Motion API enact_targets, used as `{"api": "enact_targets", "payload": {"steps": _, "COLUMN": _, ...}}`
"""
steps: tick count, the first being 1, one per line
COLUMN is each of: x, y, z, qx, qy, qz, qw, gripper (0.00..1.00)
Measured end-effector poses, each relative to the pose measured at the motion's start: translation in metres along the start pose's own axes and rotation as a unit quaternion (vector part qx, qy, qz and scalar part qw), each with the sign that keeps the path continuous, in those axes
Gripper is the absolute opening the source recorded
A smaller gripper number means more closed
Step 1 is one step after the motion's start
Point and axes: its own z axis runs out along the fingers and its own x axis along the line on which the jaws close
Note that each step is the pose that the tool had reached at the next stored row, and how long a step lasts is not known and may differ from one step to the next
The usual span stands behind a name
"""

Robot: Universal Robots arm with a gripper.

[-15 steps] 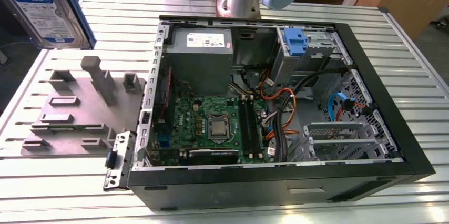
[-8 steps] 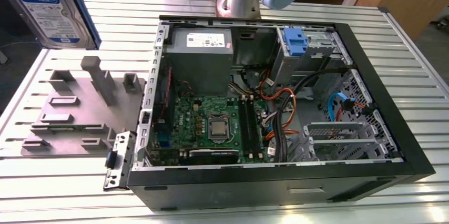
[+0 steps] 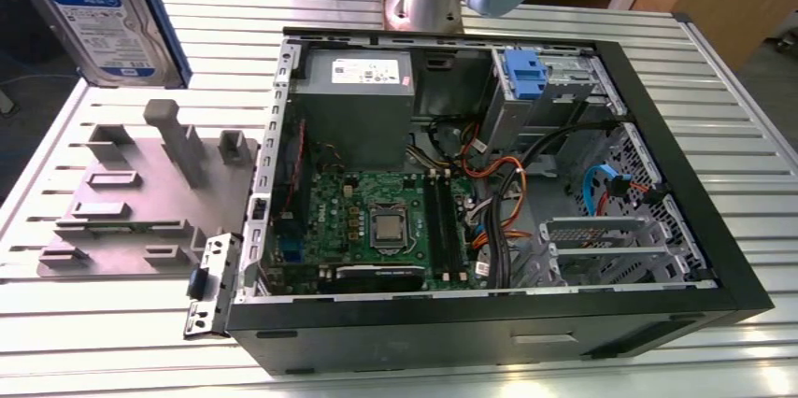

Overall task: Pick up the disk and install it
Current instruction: 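Pick up the disk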

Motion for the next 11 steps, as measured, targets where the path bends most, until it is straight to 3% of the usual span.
{"api": "enact_targets", "payload": {"steps": 6, "x": -0.0001, "y": -0.0106, "z": -0.0004, "qx": 0.0, "qy": 0.0, "qz": 0.0, "qw": 1.0, "gripper": 0.35}}
{"api": "enact_targets", "payload": {"steps": 11, "x": -0.0002, "y": -0.011, "z": -0.0013, "qx": 0.0, "qy": 0.0, "qz": 0.0, "qw": 1.0, "gripper": 0.35}}
